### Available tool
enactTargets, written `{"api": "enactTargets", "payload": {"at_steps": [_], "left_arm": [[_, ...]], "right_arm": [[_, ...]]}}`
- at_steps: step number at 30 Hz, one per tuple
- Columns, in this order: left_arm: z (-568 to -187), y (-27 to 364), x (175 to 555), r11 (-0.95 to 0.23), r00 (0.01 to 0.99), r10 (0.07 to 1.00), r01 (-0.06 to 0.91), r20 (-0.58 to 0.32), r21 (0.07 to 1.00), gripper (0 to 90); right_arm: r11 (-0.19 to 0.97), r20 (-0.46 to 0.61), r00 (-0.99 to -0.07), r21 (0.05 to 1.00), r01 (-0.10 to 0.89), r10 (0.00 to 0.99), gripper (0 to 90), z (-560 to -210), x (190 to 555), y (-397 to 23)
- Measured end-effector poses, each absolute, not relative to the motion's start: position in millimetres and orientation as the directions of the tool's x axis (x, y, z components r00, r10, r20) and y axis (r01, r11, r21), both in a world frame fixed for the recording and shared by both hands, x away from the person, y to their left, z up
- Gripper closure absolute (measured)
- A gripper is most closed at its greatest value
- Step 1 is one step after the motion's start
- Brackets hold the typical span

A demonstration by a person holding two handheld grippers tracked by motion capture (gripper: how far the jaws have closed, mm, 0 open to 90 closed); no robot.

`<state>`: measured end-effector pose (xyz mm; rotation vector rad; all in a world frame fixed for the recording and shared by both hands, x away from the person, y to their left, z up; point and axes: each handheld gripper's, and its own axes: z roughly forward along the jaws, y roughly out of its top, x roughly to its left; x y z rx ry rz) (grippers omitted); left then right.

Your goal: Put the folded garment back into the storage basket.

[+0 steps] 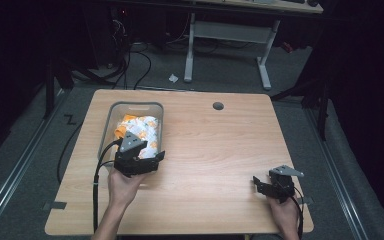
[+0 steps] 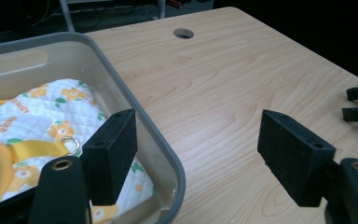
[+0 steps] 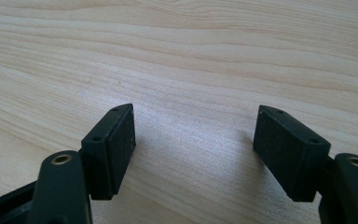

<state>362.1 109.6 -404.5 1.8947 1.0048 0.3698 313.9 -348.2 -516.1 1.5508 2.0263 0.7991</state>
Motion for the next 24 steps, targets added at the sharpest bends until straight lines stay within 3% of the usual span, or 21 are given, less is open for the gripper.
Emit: {"api": "enactTargets", "payload": {"at_steps": [24], "left_arm": [[-422.6, 83.2, 352.6, -0.261, 0.68, 0.711, 0.488, -0.176, 0.833, 28.9]], "right_arm": [[0.194, -0.014, -0.256, 0.69, 0.697, 0.967, 30.0, -516.1, 313.9, -348.1]]}}
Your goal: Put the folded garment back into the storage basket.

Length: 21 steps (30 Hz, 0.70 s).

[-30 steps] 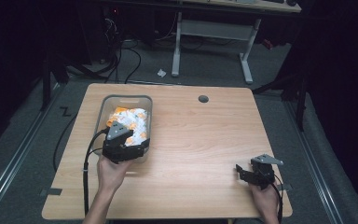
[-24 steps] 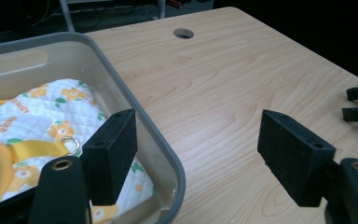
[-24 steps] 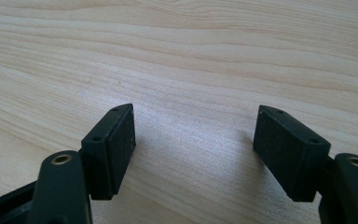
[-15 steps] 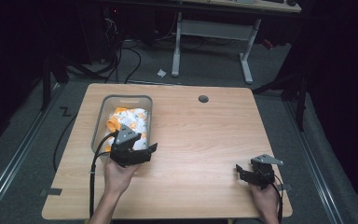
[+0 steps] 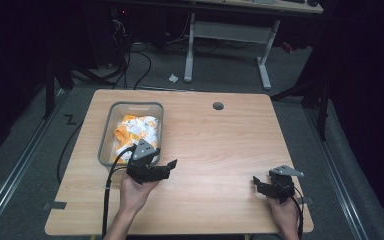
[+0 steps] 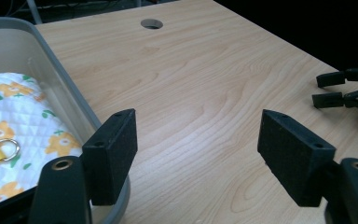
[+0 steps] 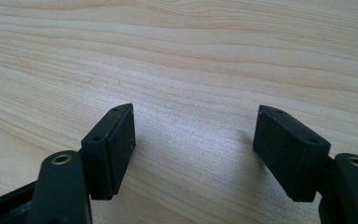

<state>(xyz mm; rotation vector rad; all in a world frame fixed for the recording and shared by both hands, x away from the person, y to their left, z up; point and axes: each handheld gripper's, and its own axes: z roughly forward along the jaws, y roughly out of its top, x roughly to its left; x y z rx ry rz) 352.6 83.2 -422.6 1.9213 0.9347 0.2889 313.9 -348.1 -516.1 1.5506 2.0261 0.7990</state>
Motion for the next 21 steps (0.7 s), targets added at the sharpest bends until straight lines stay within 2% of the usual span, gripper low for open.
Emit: {"api": "enactTargets", "payload": {"at_steps": [21], "left_arm": [[-447.2, 53.7, 349.2, -0.291, 0.721, 0.66, 0.508, -0.214, 0.811, 29.2]], "right_arm": [[0.194, -0.013, -0.256, 0.69, 0.697, 0.967, 30.0, -516.0, 313.9, -348.1]]}}
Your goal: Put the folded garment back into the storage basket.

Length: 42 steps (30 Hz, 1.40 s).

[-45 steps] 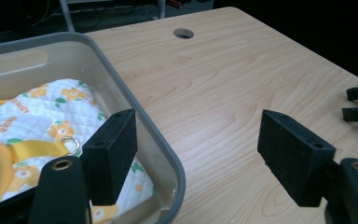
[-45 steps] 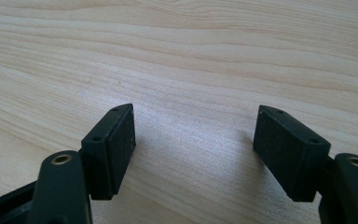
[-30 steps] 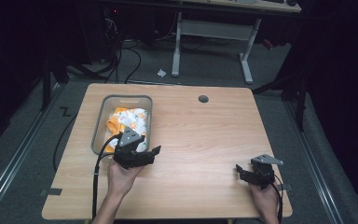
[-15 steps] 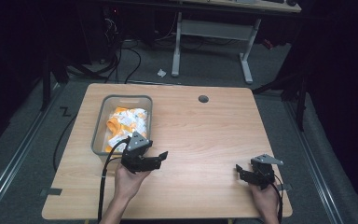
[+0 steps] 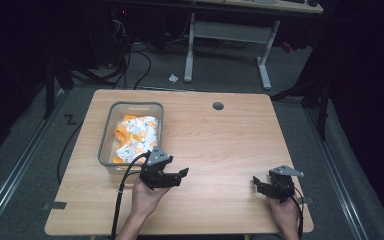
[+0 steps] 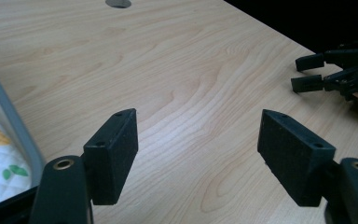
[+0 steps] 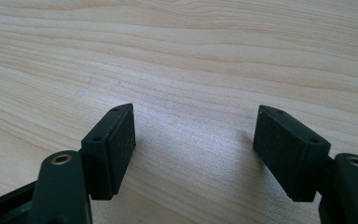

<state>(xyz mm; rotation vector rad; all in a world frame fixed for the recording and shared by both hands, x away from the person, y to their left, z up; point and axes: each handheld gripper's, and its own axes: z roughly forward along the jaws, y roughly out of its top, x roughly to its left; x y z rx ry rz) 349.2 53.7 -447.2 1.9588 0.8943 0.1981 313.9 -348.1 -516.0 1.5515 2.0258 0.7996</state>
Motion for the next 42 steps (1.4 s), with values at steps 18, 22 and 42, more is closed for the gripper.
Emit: {"api": "enactTargets", "payload": {"at_steps": [18, 22, 42], "left_arm": [[-480.9, 34.4, 349.9, -0.341, 0.731, 0.646, 0.536, -0.222, 0.772, 30.0], [-488.8, 32.0, 350.5, -0.353, 0.727, 0.651, 0.544, -0.218, 0.761, 30.3], [-524.4, 23.0, 356.8, -0.442, 0.676, 0.736, 0.529, -0.044, 0.724, 28.8]], "right_arm": [[0.195, -0.014, -0.256, 0.69, 0.697, 0.967, 30.0, -516.1, 313.9, -348.1], [0.195, -0.015, -0.256, 0.691, 0.697, 0.967, 30.0, -516.1, 313.9, -348.2], [0.191, -0.011, -0.253, 0.69, 0.698, 0.967, 30.0, -516.1, 313.9, -348.0]]}}
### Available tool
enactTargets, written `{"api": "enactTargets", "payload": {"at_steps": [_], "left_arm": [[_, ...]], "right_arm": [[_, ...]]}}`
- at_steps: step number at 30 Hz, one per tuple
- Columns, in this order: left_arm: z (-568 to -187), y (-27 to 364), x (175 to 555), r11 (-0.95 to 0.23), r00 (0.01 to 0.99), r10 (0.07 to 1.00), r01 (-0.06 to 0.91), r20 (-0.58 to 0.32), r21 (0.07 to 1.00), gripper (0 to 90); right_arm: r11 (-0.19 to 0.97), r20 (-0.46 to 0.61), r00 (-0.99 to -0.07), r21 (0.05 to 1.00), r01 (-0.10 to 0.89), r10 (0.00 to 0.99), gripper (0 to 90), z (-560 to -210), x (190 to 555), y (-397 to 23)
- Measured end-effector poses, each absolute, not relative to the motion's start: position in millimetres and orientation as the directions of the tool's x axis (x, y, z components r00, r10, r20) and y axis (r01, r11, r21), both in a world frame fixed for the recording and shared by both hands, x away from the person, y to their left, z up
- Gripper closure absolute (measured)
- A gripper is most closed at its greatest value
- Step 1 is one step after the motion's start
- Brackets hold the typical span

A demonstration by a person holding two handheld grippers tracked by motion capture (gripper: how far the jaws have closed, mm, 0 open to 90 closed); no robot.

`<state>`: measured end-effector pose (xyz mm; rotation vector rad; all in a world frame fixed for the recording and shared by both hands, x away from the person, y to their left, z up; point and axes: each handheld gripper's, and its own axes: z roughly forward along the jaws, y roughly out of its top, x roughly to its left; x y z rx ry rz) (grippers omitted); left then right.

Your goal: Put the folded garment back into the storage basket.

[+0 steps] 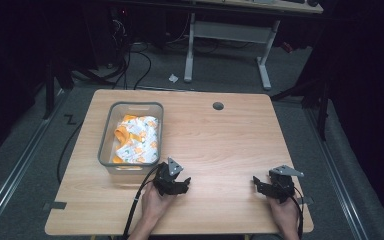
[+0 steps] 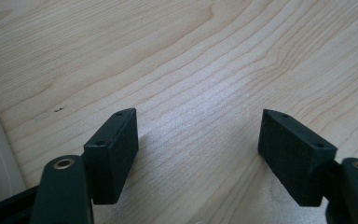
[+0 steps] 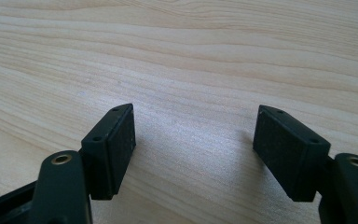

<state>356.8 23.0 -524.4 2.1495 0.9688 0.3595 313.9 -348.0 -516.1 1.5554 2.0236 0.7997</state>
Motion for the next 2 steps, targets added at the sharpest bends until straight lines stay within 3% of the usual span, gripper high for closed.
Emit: {"api": "enactTargets", "payload": {"at_steps": [2], "left_arm": [[-524.5, 23.1, 356.7, -0.442, 0.676, 0.735, 0.528, -0.045, 0.725, 28.7]], "right_arm": [[0.188, -0.01, -0.251, 0.689, 0.699, 0.968, 30.0, -516.1, 313.9, -347.9]]}}
